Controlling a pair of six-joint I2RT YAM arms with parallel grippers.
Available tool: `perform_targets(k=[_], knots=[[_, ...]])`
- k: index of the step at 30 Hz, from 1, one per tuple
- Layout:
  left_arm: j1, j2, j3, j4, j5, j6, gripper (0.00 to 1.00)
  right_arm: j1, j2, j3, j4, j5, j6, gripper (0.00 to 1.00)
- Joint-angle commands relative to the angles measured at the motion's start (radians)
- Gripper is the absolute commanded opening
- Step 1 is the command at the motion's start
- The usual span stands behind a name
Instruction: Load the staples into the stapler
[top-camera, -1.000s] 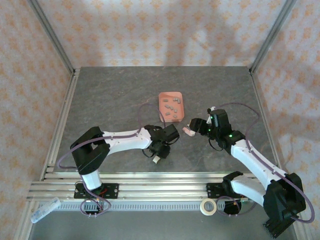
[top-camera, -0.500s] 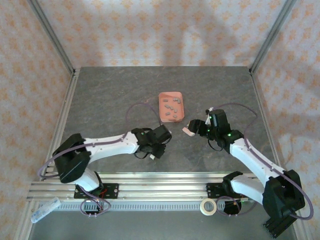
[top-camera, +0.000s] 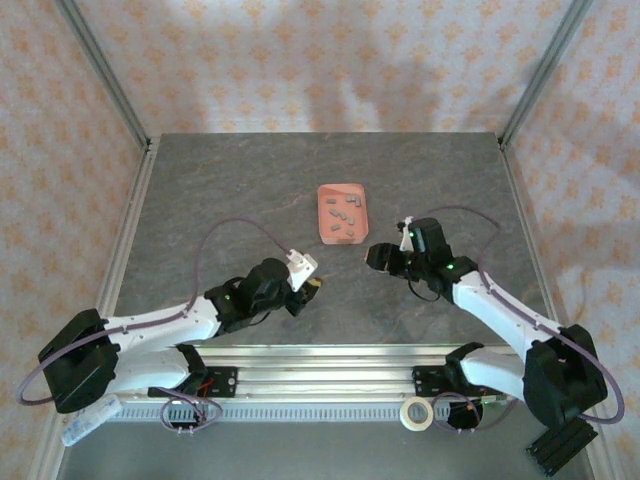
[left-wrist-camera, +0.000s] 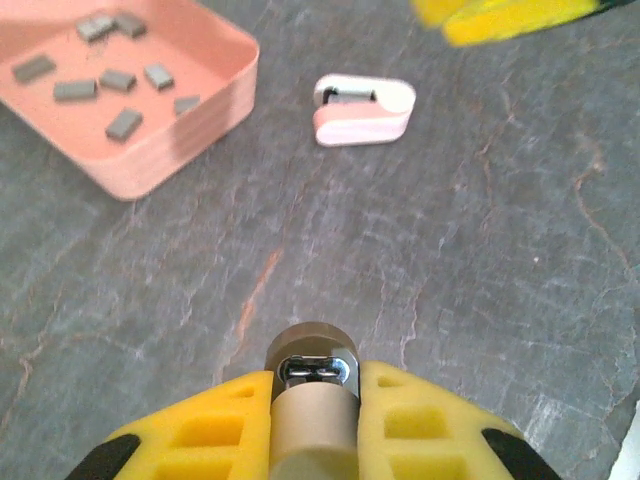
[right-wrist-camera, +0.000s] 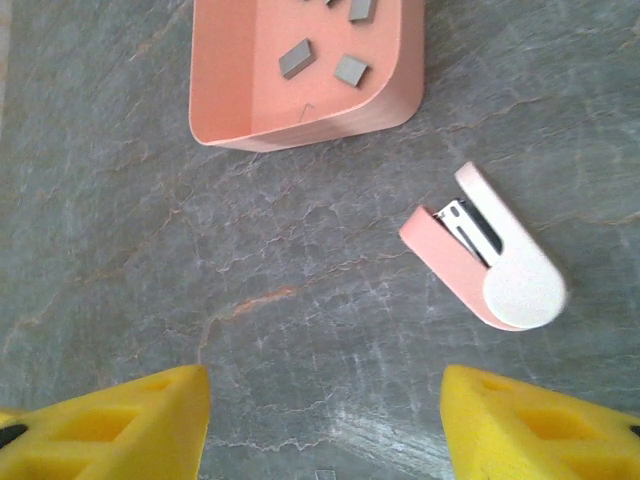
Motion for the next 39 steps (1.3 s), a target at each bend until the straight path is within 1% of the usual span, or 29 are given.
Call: perform_targets(k=[1,4,7,11,13,16,20,25,39], knots=[[0.006,-0.026,-0.027,0.202,0.015,0.079,0.16,0.029,0.019,0.053,0.028,-0.044,-0.032,0.6],[0.008,-0.021,-0.029,0.222,0.047,0.113,0.16,0.065,0.008,0.08,-0.031,-0.048,-0.083,0.59],[0.007,-0.005,-0.05,0.29,0.056,0.146,0.15,0.069,-0.017,0.07,-0.043,-0.055,-0.094,0.59],[0.009,0.026,-0.08,0.401,0.127,0.235,0.12,0.07,-0.035,0.046,-0.04,-0.097,-0.095,0.59],[0.008,0.041,-0.07,0.397,0.149,0.252,0.12,0.07,-0.05,0.034,-0.034,-0.132,-0.1,0.59],[0.009,0.057,-0.052,0.385,0.182,0.279,0.12,0.072,-0.085,0.014,-0.043,-0.131,-0.104,0.59],[0.009,0.074,-0.06,0.433,0.213,0.314,0.11,0.071,-0.122,-0.011,-0.048,-0.135,-0.113,0.59],[0.009,0.076,-0.059,0.437,0.228,0.328,0.11,0.071,-0.162,-0.046,-0.039,-0.142,-0.138,0.59],[0.007,0.097,-0.111,0.577,0.267,0.373,0.11,0.074,-0.191,-0.092,-0.015,-0.215,-0.141,0.58]])
